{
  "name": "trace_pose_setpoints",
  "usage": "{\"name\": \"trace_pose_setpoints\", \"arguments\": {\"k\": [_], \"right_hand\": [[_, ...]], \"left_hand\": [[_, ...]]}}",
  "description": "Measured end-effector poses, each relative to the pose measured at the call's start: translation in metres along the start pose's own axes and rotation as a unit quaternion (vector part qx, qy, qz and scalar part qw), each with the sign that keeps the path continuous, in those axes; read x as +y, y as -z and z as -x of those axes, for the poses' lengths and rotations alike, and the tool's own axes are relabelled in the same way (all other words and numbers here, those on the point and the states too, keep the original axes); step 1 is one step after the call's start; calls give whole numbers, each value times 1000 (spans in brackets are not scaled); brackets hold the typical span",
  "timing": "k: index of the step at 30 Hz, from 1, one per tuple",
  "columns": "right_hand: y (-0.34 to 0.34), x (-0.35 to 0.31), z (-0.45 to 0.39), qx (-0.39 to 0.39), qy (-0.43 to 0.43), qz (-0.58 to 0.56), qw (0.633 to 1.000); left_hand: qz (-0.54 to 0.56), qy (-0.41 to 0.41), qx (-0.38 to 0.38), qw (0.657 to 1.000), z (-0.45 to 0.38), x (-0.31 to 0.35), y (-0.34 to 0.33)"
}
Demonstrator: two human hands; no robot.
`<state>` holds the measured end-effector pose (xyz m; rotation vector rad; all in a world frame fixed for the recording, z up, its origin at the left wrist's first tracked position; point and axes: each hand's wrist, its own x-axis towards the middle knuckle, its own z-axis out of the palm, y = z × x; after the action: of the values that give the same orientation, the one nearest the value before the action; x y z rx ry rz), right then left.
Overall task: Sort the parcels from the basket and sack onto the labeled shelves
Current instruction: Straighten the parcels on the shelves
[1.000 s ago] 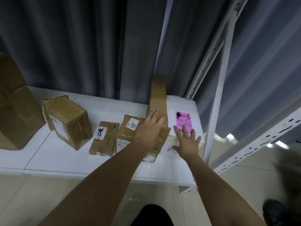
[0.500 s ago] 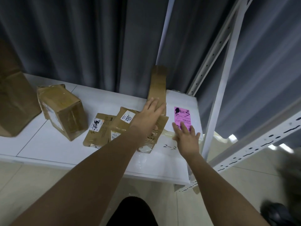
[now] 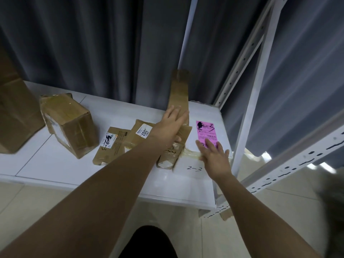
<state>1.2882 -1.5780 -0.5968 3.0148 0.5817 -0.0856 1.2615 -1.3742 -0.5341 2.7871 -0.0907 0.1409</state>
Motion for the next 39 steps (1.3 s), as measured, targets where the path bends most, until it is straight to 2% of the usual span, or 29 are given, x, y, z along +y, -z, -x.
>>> {"name": "trace_pose_setpoints", "arguments": {"k": [5,10,15,17,19,21,23,26,28,30,32,33,36,39], "right_hand": [[1,-12,7,-3,-26,-21,999],[3,-22,9,0,-34,-20,999],[9,-32,13,10,-38,-45,998],[16,-44,18,82,-34,-140,986],[26,-64,25,184,-16,-253,950],[41,-89,32,259,23,-305,916],[57,-114,37,297,77,-289,907],[72,-153,37,326,170,-209,906],[74,-178,32,264,192,-170,930],[71,-197,23,120,169,-170,963],[65,-208,8,-16,129,-174,976],[60,-212,-1,-55,119,-159,979],[46,-221,-22,-107,109,-81,985],[34,-230,-34,-109,74,-39,991]], "left_hand": [[27,-6,10,1000,5,0,4],[12,-33,-13,999,11,-6,13],[53,-40,-25,997,17,-16,13],[101,-33,-30,994,21,-16,16],[141,-30,-16,989,28,-21,22],[160,-19,9,987,38,-36,29],[159,-1,23,987,50,-59,35],[137,50,26,989,71,-98,34],[136,97,19,986,87,-125,28],[118,129,-3,985,101,-148,19],[91,149,-28,984,112,-167,3],[74,140,-36,987,118,-173,-6],[-8,69,-34,997,130,-186,-42],[-78,67,-27,994,130,-201,-76]]}}
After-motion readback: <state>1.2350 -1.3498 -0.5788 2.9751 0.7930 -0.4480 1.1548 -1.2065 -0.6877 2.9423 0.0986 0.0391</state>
